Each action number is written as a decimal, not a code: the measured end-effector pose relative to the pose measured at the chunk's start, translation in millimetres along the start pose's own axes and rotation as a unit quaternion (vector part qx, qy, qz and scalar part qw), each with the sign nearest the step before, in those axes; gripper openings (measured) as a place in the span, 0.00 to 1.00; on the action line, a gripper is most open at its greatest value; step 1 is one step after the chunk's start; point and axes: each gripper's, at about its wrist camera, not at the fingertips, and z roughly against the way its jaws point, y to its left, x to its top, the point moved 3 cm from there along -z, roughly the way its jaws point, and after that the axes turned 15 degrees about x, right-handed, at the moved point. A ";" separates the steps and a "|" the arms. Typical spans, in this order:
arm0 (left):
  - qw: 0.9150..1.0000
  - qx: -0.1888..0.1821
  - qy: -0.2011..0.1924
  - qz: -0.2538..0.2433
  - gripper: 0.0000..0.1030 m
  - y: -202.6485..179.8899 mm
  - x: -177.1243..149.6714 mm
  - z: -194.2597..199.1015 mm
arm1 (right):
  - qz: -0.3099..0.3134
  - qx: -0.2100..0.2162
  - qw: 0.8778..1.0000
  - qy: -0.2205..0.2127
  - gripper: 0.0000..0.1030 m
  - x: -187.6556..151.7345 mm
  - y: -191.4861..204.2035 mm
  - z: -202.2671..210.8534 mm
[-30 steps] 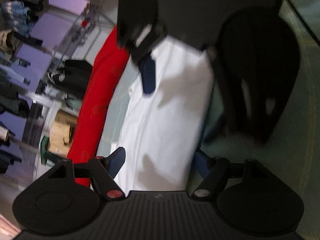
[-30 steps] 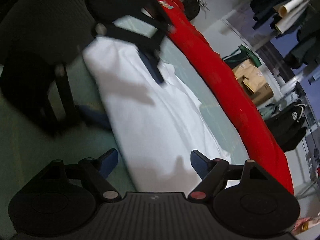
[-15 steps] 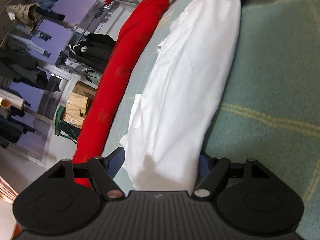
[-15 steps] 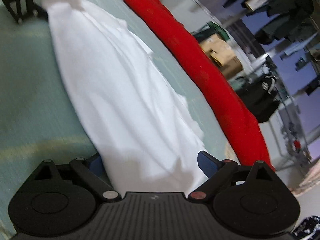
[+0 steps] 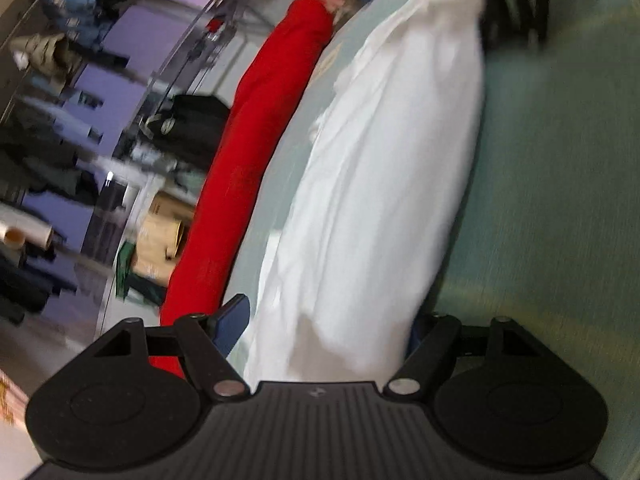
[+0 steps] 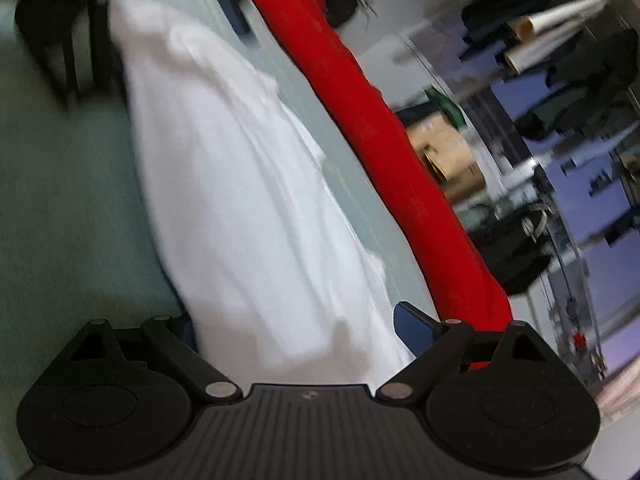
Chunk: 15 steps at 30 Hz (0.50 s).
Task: Fold clothes
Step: 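Roll both grippers and lower them to the shirt's side edge, then close both grippers on the side edge and fold it over the shirt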
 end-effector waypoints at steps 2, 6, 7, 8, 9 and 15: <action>1.000 0.001 0.011 0.005 0.73 3.6 -6.4 -0.6 | -0.012 -0.009 1.000 0.016 0.92 -17.5 -12.5 -0.9; 1.000 0.011 0.013 -0.016 0.73 -0.7 3.3 -7.1 | 0.011 -0.022 0.999 0.032 0.92 -16.0 -12.1 -9.6; 1.000 0.015 0.010 -0.026 0.72 -4.1 9.6 -9.8 | 0.028 -0.027 0.999 0.033 0.92 -8.8 -10.2 -16.1; 0.999 0.016 0.009 -0.032 0.71 -6.7 13.2 -11.7 | 0.039 -0.031 0.998 0.033 0.92 -2.0 -8.2 -20.8; 0.999 0.017 0.008 -0.037 0.70 -9.2 16.6 -13.5 | 0.048 -0.033 0.998 0.033 0.92 3.1 -6.4 -24.7; 0.999 -0.001 0.013 -0.031 0.55 -15.7 11.3 -14.2 | 0.031 -0.021 0.999 0.029 0.87 0.3 -6.9 -29.5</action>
